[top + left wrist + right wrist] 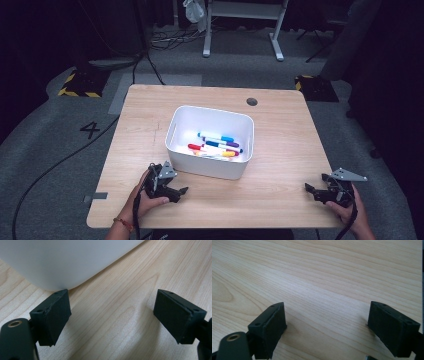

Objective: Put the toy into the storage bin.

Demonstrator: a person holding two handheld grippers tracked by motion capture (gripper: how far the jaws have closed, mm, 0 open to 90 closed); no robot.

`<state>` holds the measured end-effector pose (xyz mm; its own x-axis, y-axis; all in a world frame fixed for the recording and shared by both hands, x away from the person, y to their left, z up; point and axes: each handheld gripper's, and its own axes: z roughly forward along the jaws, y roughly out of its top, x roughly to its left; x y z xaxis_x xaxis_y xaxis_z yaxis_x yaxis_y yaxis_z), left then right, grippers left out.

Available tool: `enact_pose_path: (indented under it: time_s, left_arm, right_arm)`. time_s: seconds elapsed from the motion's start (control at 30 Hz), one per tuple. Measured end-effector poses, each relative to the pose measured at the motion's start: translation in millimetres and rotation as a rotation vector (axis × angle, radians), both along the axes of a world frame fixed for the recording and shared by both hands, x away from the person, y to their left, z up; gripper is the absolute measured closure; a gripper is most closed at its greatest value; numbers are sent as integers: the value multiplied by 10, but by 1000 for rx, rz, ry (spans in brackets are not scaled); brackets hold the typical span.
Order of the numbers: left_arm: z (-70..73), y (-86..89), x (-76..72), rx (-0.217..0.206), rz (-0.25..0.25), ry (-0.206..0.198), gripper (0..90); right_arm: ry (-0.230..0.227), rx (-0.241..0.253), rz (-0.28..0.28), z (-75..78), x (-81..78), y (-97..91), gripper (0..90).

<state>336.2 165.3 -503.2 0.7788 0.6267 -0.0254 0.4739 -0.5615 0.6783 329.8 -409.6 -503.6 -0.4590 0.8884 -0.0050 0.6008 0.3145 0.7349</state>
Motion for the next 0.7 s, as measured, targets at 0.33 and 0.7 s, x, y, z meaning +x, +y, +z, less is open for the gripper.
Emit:
enact_pose_path:
  time_s: [0.33,0.7]
  left_arm:
    - [-2,-24,29,4,3,4,117]
    - [-2,-27,33,5,0,4,113]
  right_arm:
    - [-3,0,-7,-1,-6,-5,151]
    - [-2,-1,-11,-1,-2,1,151]
